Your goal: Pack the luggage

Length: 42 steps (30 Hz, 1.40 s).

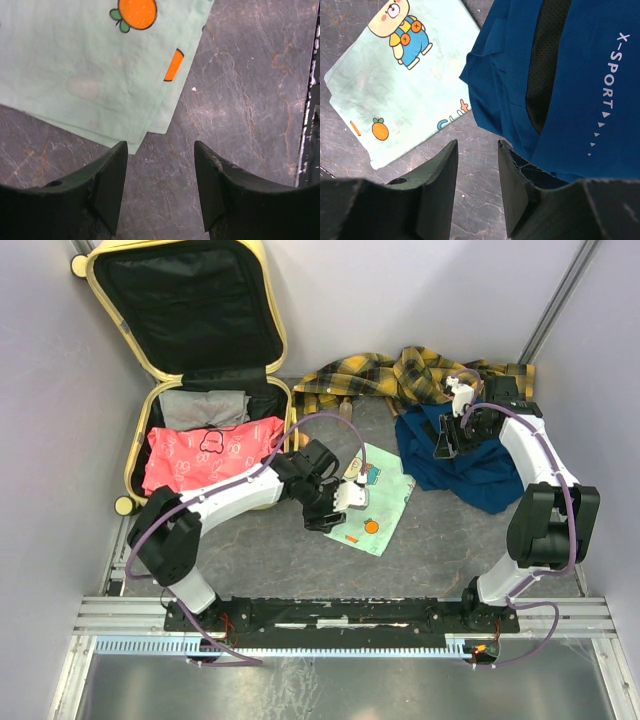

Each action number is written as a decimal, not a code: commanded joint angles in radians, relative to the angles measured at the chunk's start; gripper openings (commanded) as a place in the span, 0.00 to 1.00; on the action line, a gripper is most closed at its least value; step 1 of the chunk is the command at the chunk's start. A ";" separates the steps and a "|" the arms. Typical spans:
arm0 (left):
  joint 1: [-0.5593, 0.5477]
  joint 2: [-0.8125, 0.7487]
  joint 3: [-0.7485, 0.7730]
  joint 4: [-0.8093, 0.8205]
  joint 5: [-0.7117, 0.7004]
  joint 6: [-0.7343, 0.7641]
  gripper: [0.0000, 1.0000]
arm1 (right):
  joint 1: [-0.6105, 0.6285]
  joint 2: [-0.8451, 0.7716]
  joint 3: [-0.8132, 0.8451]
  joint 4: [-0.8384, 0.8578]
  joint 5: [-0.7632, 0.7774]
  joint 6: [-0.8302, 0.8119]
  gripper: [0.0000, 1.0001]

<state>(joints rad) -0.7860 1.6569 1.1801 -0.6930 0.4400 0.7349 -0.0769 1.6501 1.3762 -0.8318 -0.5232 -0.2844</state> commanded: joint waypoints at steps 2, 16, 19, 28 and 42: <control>-0.015 0.014 -0.062 0.129 0.061 0.261 0.63 | -0.001 -0.031 -0.004 0.013 -0.026 -0.002 0.46; -0.030 0.229 0.032 0.106 0.102 0.465 0.64 | -0.001 -0.037 -0.003 -0.025 -0.009 -0.022 0.47; -0.030 0.265 0.029 0.109 0.083 0.465 0.62 | -0.002 -0.040 -0.008 -0.022 0.003 -0.026 0.50; -0.026 0.281 0.021 0.004 0.014 0.454 0.09 | -0.003 -0.032 -0.002 -0.018 0.010 -0.034 0.48; -0.039 0.123 0.282 -0.580 0.230 0.390 0.03 | -0.004 -0.010 0.022 -0.023 -0.018 -0.043 0.48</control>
<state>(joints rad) -0.8268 1.8114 1.3151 -1.0355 0.5690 1.1599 -0.0769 1.6501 1.3701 -0.8547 -0.5167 -0.3141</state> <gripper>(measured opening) 0.044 0.482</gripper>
